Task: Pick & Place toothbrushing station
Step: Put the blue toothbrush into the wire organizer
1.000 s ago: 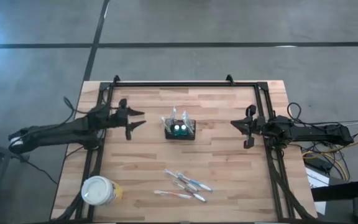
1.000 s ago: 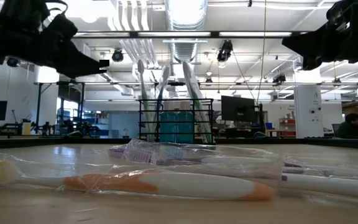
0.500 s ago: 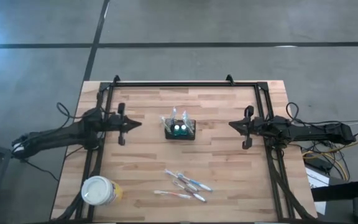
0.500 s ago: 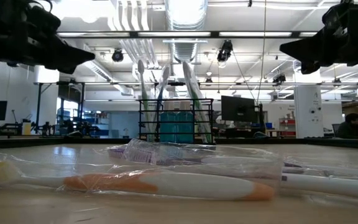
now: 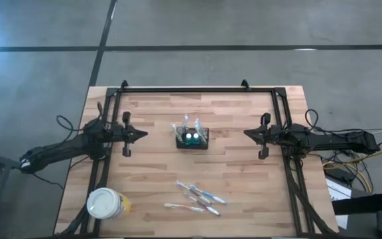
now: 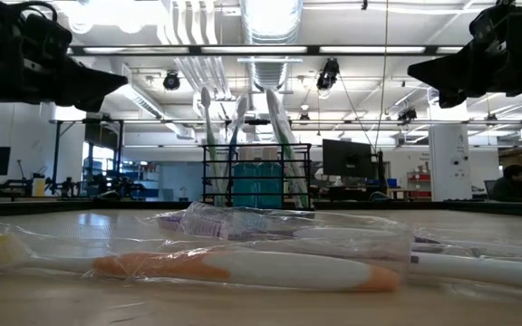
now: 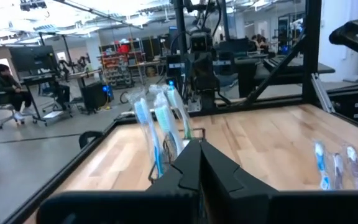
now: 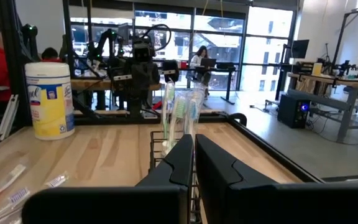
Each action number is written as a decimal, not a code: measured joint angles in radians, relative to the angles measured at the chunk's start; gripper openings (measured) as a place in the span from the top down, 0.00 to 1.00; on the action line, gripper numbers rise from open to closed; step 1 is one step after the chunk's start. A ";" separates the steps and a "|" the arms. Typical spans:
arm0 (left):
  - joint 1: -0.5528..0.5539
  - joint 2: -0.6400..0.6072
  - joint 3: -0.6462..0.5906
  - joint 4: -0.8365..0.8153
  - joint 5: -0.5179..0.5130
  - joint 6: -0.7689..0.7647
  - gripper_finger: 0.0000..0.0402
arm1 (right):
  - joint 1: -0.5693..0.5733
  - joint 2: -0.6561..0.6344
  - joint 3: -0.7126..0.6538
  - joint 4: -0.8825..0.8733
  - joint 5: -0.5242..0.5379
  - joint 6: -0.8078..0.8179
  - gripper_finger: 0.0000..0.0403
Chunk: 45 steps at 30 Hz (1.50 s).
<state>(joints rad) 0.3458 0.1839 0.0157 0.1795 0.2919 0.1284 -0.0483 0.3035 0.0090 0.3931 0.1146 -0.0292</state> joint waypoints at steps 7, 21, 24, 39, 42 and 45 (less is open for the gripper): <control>0.000 -0.004 -0.007 -0.034 0.005 -0.004 0.98 | 0.000 0.000 0.000 0.017 0.000 0.046 0.97; 0.001 -0.004 -0.008 -0.033 0.004 -0.005 0.97 | 0.052 0.183 0.204 -0.204 0.005 0.273 0.98; 0.001 -0.004 -0.008 -0.033 0.003 0.013 0.97 | 0.102 0.311 0.348 -0.396 0.043 0.324 0.98; 0.001 -0.004 0.000 -0.031 0.002 0.015 0.95 | 0.461 0.904 0.842 -0.718 0.232 0.482 0.98; 0.001 -0.004 -0.003 -0.031 0.002 0.000 0.94 | 0.511 1.000 0.915 -0.820 0.277 0.602 0.98; 0.000 -0.004 -0.005 -0.032 0.002 -0.003 0.94 | 0.543 1.100 0.979 -0.918 0.294 0.746 0.98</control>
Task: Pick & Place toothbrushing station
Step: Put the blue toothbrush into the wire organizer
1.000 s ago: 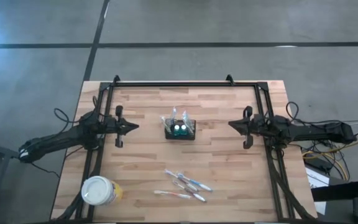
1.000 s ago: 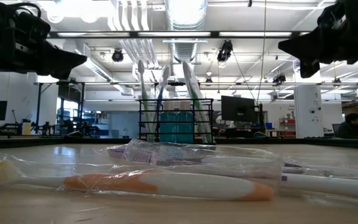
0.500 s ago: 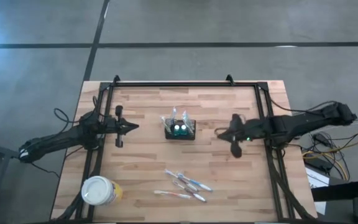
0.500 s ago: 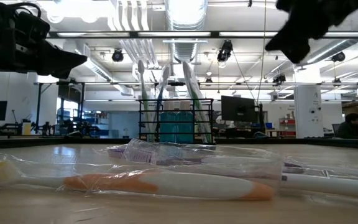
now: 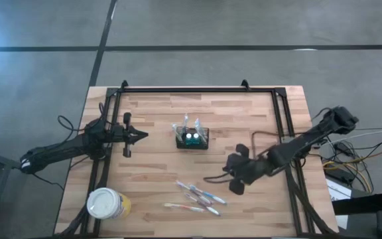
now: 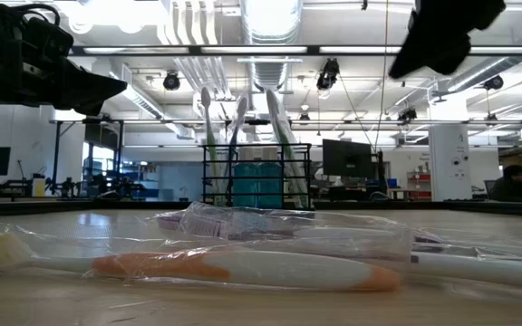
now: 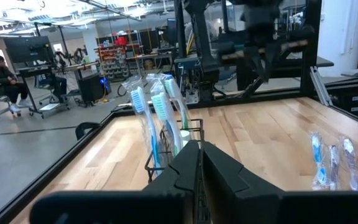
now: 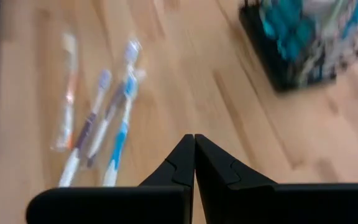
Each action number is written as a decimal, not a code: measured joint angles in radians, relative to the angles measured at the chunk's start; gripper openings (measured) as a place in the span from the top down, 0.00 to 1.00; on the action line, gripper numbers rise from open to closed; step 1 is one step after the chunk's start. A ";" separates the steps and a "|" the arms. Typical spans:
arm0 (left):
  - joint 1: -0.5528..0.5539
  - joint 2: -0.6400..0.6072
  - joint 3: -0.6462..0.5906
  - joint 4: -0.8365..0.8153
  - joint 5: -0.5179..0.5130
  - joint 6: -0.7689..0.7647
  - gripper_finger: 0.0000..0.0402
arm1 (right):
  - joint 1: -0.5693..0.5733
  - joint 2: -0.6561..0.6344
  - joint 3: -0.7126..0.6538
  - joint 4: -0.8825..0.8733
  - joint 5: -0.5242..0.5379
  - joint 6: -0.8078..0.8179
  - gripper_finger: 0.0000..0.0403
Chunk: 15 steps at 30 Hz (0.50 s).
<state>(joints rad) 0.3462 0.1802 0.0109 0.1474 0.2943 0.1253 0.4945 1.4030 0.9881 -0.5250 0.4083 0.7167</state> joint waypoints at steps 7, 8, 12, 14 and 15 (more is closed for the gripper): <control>0.000 0.000 0.000 -0.002 0.000 -0.029 0.94 | 0.030 0.249 0.128 -0.046 -0.126 0.090 0.88; 0.000 0.000 0.000 -0.003 0.000 -0.030 0.94 | 0.031 0.283 0.149 -0.046 -0.146 0.089 0.85; 0.000 0.000 0.000 -0.008 0.000 -0.031 0.94 | 0.030 0.399 0.221 -0.048 -0.236 0.053 0.74; 0.000 0.000 0.000 -0.008 0.000 -0.031 0.94 | 0.031 0.437 0.245 -0.048 -0.272 0.032 0.68; 0.000 0.000 0.000 -0.008 0.000 -0.031 0.94 | 0.031 0.454 0.255 -0.049 -0.276 0.022 0.65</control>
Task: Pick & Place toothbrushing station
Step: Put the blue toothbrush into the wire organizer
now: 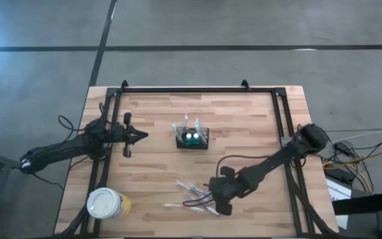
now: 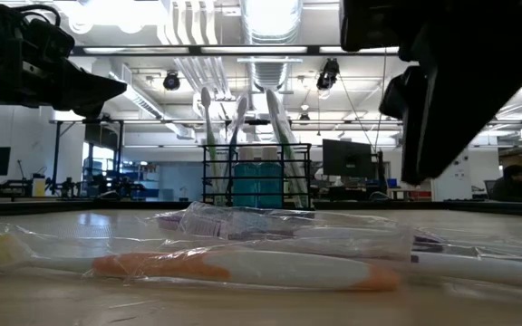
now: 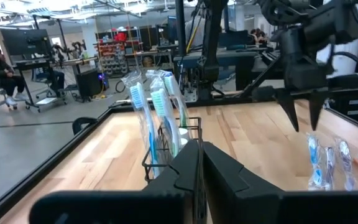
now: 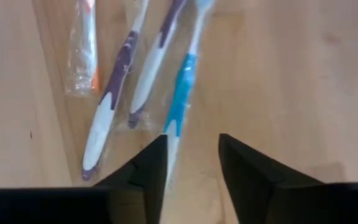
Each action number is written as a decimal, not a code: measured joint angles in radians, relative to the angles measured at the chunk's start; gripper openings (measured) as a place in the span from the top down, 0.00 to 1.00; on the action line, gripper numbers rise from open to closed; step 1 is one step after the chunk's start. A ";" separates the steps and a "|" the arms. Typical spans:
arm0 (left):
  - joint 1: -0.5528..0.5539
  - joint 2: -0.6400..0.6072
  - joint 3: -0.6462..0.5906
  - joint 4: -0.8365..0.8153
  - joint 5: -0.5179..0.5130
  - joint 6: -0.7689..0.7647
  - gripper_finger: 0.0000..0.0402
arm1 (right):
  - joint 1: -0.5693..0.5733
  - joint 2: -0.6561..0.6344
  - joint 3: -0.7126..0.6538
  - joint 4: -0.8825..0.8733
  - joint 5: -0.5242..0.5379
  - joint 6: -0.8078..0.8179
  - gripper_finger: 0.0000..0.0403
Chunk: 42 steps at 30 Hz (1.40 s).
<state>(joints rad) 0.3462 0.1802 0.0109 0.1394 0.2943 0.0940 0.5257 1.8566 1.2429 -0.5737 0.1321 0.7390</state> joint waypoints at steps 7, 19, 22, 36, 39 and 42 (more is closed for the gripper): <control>0.000 0.000 0.000 -0.001 0.000 -0.001 0.94 | 0.006 0.056 0.024 0.000 -0.010 -0.018 0.51; -0.001 0.002 0.000 -0.022 0.000 -0.025 0.94 | 0.011 0.126 0.019 0.010 -0.054 -0.020 0.49; -0.001 0.002 0.000 -0.023 0.000 -0.025 0.94 | 0.009 0.133 0.019 0.006 -0.050 -0.031 0.49; -0.001 0.002 0.000 -0.027 0.000 -0.024 0.94 | -0.003 0.092 0.000 -0.229 -0.054 0.017 0.67; -0.001 0.002 0.000 -0.028 0.000 -0.024 0.94 | -0.003 0.065 -0.004 -0.223 -0.054 0.008 0.69; -0.001 0.002 0.000 -0.028 0.000 -0.024 0.94 | -0.003 0.014 0.009 -0.212 -0.052 0.002 0.69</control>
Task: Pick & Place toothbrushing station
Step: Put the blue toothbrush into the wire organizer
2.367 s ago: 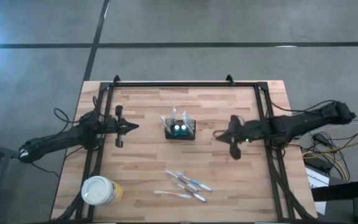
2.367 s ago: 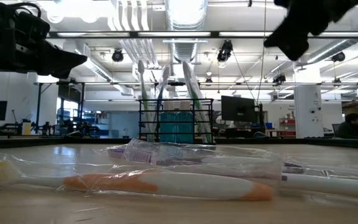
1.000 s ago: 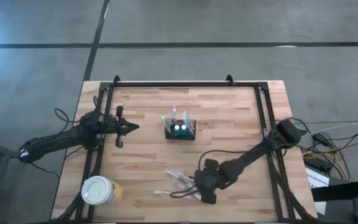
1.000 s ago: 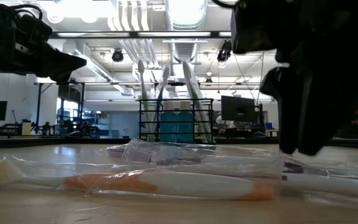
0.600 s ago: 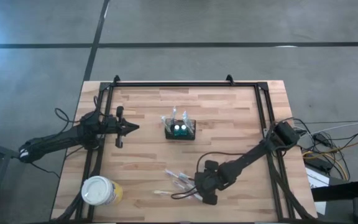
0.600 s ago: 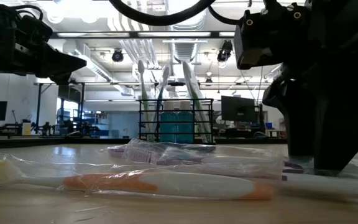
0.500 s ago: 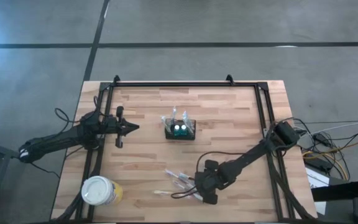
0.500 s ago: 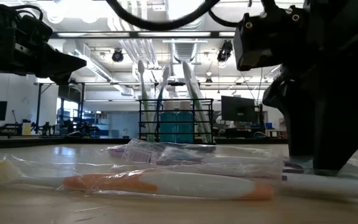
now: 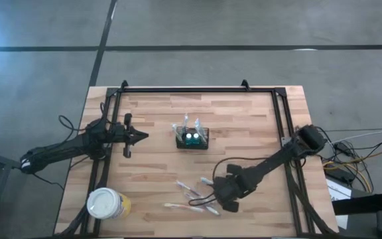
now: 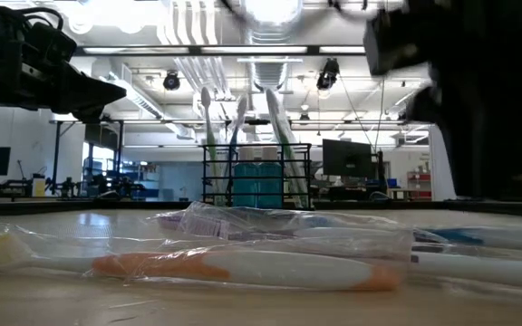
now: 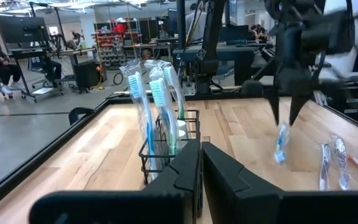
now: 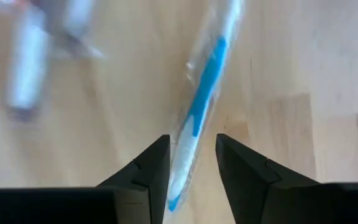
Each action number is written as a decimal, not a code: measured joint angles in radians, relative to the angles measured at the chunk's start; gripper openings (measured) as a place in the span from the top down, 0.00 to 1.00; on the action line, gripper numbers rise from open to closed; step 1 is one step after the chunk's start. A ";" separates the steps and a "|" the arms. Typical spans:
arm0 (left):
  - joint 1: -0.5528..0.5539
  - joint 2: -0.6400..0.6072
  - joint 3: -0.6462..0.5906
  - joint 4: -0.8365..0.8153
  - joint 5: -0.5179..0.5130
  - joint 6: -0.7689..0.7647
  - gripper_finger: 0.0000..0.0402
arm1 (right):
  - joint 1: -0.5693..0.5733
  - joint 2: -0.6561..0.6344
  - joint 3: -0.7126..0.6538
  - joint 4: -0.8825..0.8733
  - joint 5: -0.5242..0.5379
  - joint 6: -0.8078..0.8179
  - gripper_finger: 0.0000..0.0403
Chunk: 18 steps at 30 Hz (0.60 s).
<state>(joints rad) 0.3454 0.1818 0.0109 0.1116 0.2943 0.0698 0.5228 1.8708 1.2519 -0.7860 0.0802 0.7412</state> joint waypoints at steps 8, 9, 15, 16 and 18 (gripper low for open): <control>0.000 0.000 0.000 0.000 0.000 0.000 0.94 | -0.007 -0.074 0.041 0.007 0.099 -0.001 0.62; 0.000 0.000 0.000 0.000 0.000 0.000 0.94 | -0.018 -0.075 0.046 0.008 0.103 0.003 0.61; 0.000 0.000 0.000 0.000 0.000 0.000 0.94 | -0.098 -0.033 0.058 0.012 0.047 0.045 0.56; 0.000 0.000 0.000 0.000 0.000 0.000 0.94 | -0.108 -0.022 0.061 0.013 0.026 0.046 0.55; 0.000 0.000 0.000 0.000 0.000 0.000 0.94 | -0.124 -0.002 0.067 0.015 -0.022 0.043 0.54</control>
<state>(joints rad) 0.3454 0.1818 0.0109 0.1111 0.2943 0.0700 0.3985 1.8685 1.3194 -0.7707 0.0583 0.7842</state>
